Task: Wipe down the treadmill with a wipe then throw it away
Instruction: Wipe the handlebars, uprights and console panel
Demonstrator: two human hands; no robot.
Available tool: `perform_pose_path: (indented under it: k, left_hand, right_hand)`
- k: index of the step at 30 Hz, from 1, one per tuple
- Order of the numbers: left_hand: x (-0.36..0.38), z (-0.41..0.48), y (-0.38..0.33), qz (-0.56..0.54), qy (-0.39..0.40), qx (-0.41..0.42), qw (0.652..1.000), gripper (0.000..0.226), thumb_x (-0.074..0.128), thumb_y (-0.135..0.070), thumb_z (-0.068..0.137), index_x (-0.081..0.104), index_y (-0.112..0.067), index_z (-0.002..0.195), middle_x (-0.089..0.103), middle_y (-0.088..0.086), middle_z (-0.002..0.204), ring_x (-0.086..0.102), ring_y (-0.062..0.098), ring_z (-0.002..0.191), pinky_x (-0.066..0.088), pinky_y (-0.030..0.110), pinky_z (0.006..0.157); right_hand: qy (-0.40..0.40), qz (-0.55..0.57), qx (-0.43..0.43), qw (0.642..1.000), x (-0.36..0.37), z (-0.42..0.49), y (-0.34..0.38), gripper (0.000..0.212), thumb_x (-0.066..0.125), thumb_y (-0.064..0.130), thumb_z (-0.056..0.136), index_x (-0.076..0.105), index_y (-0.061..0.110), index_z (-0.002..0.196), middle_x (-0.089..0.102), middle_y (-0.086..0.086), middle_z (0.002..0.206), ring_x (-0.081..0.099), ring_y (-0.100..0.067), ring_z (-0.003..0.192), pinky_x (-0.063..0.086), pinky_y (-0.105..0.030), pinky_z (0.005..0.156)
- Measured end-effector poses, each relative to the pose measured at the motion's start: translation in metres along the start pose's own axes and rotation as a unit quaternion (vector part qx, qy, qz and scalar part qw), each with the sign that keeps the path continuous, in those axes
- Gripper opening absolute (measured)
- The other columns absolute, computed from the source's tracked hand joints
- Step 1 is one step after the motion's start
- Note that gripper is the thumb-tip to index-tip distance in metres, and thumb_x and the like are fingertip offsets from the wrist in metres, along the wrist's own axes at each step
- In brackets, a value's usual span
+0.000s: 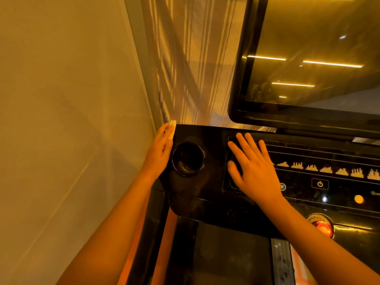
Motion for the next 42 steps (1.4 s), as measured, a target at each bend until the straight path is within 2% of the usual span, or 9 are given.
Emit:
perform_pose_path:
  k: [2, 6, 11, 17, 20, 27, 32, 37, 42]
  left_hand:
    - [0.001, 0.005, 0.001, 0.009, -0.004, 0.023, 1.000, 0.048, 0.036, -0.021, 0.112, 0.027, -0.031, 0.158, 0.024, -0.017, 0.160, 0.023, -0.010, 0.146, 0.034, 0.038, 0.121]
    - [0.009, 0.012, 0.004, 0.014, 0.014, 0.032, 0.999, 0.051, 0.033, -0.015, 0.113, 0.022, -0.028, 0.161, 0.015, -0.012, 0.169, 0.008, 0.008, 0.157, 0.017, 0.039, 0.128]
    - [0.011, 0.011, 0.006, -0.041, -0.011, 0.000, 0.999, 0.051, 0.035, -0.009, 0.111, 0.028, -0.027, 0.159, 0.019, -0.010, 0.169, 0.013, 0.004, 0.156, 0.019, 0.042, 0.128]
    - [0.013, -0.015, 0.016, -0.017, -0.011, -0.043, 0.999, 0.057, 0.024, -0.045, 0.110, 0.014, -0.028, 0.163, 0.008, -0.014, 0.171, 0.005, -0.001, 0.155, 0.015, 0.039, 0.129]
    - [0.019, -0.033, 0.026, 0.007, -0.009, -0.071, 0.997, 0.061, 0.013, -0.058, 0.104, 0.005, -0.036, 0.161, 0.002, -0.014, 0.171, 0.000, -0.002, 0.155, 0.008, 0.046, 0.129]
    - [0.012, -0.004, 0.030, 0.061, 0.020, -0.102, 0.993, 0.056, 0.014, -0.043, 0.111, -0.001, -0.031, 0.163, -0.003, -0.011, 0.171, -0.001, 0.005, 0.154, -0.007, 0.044, 0.125]
    - [0.019, -0.040, 0.028, 0.083, 0.014, -0.077, 0.993, 0.057, 0.013, -0.046, 0.108, -0.002, -0.034, 0.162, -0.004, -0.016, 0.169, 0.000, 0.006, 0.155, -0.007, 0.037, 0.122]
    - [0.013, -0.023, 0.032, 0.092, 0.028, -0.088, 0.991, 0.054, 0.016, -0.041, 0.111, -0.003, -0.035, 0.161, -0.005, -0.022, 0.164, 0.002, 0.005, 0.154, -0.007, 0.041, 0.123]
    - [0.019, -0.049, 0.030, 0.082, 0.025, -0.092, 0.992, 0.055, 0.017, -0.041, 0.111, -0.003, -0.034, 0.162, -0.005, -0.015, 0.169, -0.002, 0.004, 0.155, -0.007, 0.040, 0.124]
  right_hand:
    - [0.004, -0.003, 0.001, 1.000, 0.001, 0.000, -0.001, 0.057, 0.040, 0.043, 0.104, 0.043, 0.019, 0.155, 0.028, -0.008, 0.167, 0.013, -0.026, 0.158, 0.009, -0.050, 0.128]
    - [0.004, -0.004, 0.000, 1.000, 0.000, 0.000, 0.000, 0.056, 0.039, 0.043, 0.104, 0.043, 0.020, 0.155, 0.028, -0.008, 0.167, 0.014, -0.025, 0.158, 0.009, -0.049, 0.128]
    - [0.006, -0.003, 0.002, 1.000, -0.001, 0.000, 0.000, 0.056, 0.038, 0.043, 0.104, 0.043, 0.020, 0.155, 0.029, -0.008, 0.166, 0.015, -0.026, 0.157, 0.012, -0.051, 0.127]
    - [0.013, -0.004, 0.005, 1.000, 0.001, 0.001, 0.001, 0.056, 0.038, 0.044, 0.104, 0.043, 0.021, 0.155, 0.029, -0.008, 0.167, 0.015, -0.026, 0.157, 0.013, -0.051, 0.127]
    - [0.015, -0.005, 0.006, 1.000, 0.001, 0.001, 0.000, 0.056, 0.038, 0.044, 0.104, 0.043, 0.021, 0.155, 0.028, -0.008, 0.167, 0.015, -0.026, 0.157, 0.012, -0.051, 0.127]
    - [0.013, -0.004, 0.005, 1.000, 0.001, 0.001, 0.001, 0.056, 0.037, 0.044, 0.104, 0.045, 0.020, 0.154, 0.030, -0.008, 0.166, 0.017, -0.027, 0.157, 0.014, -0.053, 0.127]
    - [0.012, -0.004, 0.005, 1.000, 0.001, 0.001, 0.001, 0.056, 0.037, 0.044, 0.104, 0.044, 0.020, 0.154, 0.030, -0.009, 0.166, 0.017, -0.027, 0.157, 0.016, -0.054, 0.126]
    - [0.012, -0.006, 0.005, 1.000, 0.001, 0.001, 0.002, 0.056, 0.038, 0.043, 0.104, 0.044, 0.019, 0.154, 0.030, -0.009, 0.166, 0.017, -0.027, 0.157, 0.014, -0.053, 0.127]
    - [0.010, -0.008, 0.003, 1.000, 0.000, 0.000, 0.002, 0.057, 0.038, 0.043, 0.104, 0.044, 0.019, 0.154, 0.030, -0.009, 0.166, 0.016, -0.027, 0.157, 0.013, -0.052, 0.127]
Point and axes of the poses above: each hand's wrist, its own z-axis towards the middle knuckle, its own x-axis out of the palm, y = z × x, the point moved 8 cm from there along z, towards the middle knuckle
